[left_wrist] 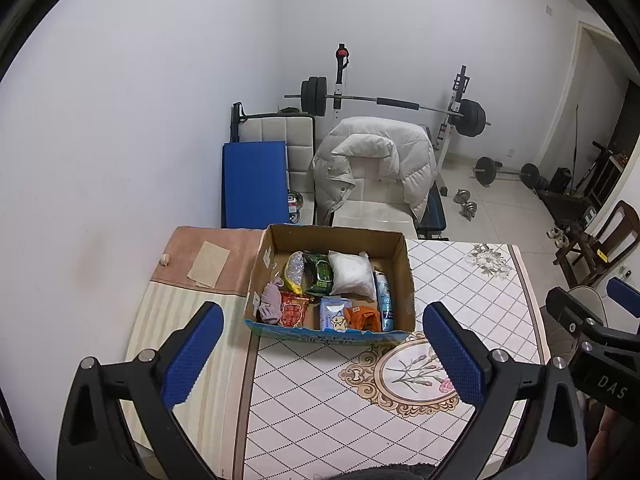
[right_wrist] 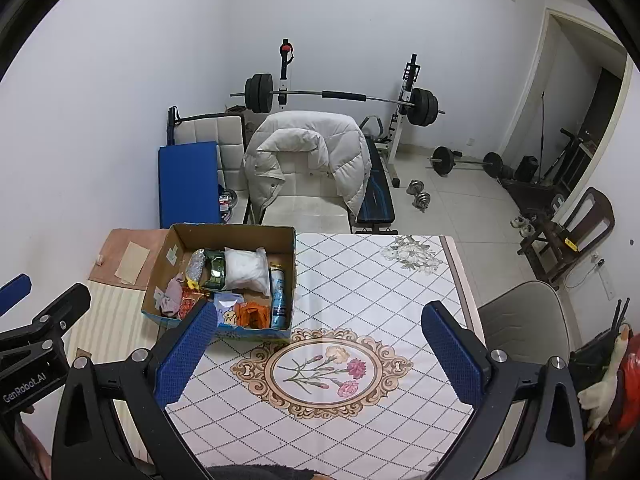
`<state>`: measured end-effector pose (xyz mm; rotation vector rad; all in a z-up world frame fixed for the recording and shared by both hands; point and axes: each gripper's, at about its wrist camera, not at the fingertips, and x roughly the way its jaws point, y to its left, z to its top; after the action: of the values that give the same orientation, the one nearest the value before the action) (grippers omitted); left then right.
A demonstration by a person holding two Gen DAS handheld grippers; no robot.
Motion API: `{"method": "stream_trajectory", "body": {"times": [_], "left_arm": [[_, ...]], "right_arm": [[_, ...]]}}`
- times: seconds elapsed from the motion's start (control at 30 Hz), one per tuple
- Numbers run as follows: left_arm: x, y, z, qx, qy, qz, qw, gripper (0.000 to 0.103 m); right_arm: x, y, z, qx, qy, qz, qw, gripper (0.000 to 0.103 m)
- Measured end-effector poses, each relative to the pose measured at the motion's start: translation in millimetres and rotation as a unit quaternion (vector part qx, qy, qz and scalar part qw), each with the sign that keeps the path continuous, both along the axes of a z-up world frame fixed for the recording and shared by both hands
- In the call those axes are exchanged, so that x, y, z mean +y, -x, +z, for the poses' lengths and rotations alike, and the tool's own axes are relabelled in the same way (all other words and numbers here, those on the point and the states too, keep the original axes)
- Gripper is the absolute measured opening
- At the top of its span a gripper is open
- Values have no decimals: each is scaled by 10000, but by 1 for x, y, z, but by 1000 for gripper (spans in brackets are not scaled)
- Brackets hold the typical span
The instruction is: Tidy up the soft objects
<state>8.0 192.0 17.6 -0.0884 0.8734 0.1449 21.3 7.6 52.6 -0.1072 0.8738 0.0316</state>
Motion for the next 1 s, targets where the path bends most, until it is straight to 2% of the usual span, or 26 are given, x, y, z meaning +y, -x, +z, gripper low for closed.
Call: {"method": "stream_trajectory", "body": {"times": [1.0], "left_arm": [[5,-6,6,14,-4,-16,10000,102]], "right_arm": [[0,-4,5,49,-21,72,10000,103]]}}
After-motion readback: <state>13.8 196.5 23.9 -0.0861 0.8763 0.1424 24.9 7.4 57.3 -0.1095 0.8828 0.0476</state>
